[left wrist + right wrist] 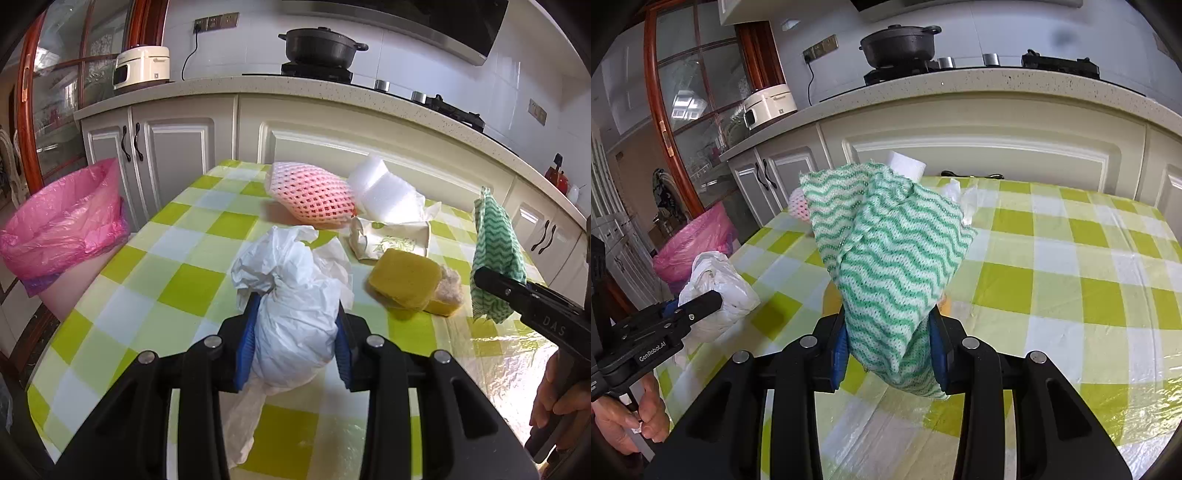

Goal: Collect trash
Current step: 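Carry the bag and green cloth to the pink bin and release both, then move both tools back over the table toward the sponge and bread, then grasp the bread with the right gripper while the left grasps the yellow sponge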

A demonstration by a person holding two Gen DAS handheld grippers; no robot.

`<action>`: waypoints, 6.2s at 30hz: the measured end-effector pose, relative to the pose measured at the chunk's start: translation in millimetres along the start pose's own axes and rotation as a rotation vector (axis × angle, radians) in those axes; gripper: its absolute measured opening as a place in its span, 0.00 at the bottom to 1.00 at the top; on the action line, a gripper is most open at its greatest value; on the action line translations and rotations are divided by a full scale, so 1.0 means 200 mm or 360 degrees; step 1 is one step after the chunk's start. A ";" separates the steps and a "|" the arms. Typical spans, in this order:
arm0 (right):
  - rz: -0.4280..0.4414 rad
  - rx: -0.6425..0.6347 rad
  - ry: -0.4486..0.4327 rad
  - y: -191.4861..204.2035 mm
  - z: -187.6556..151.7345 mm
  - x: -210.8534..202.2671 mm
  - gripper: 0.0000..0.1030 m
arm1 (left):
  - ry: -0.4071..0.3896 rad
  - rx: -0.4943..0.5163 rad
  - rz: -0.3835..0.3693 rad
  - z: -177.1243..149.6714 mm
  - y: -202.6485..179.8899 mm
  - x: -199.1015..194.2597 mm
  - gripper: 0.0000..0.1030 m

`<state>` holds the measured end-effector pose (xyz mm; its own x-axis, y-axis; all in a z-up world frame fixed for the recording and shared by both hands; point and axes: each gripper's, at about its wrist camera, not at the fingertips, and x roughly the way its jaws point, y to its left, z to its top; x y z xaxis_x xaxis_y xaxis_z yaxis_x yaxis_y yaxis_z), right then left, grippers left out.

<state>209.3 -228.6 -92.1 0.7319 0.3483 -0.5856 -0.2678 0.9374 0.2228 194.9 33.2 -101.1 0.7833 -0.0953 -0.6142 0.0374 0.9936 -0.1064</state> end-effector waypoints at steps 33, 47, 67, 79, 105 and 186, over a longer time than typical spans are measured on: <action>0.0213 -0.0413 -0.0109 0.64 0.11 -0.18 0.35 | -0.0269 -0.0110 0.0147 0.00 0.30 -0.57 0.34; 0.0426 -0.0637 -0.0087 1.05 0.27 0.06 0.35 | -0.0297 -0.0201 0.0342 0.10 0.61 -0.63 0.34; 0.0703 -0.0805 0.0029 1.65 0.58 0.68 0.35 | -0.0345 -0.0421 0.0607 0.48 1.42 -0.37 0.35; 0.0763 -0.0810 0.0101 1.83 0.67 1.03 0.36 | -0.0294 -0.0429 0.0582 0.51 1.71 -0.10 0.60; 0.0702 -0.0705 -0.0022 1.57 0.60 0.61 0.69 | -0.0408 -0.0462 0.0746 0.25 1.27 -0.63 0.89; -0.0125 -0.0200 0.0269 -0.12 -0.01 0.17 0.55 | -0.0015 0.0153 -0.0025 0.11 -0.29 0.23 0.94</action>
<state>239.5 -239.2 -118.3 0.6411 0.2602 -0.7220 -0.2976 0.9514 0.0787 242.8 -27.3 -106.7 0.7879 -0.1109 -0.6058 0.1087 0.9932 -0.0405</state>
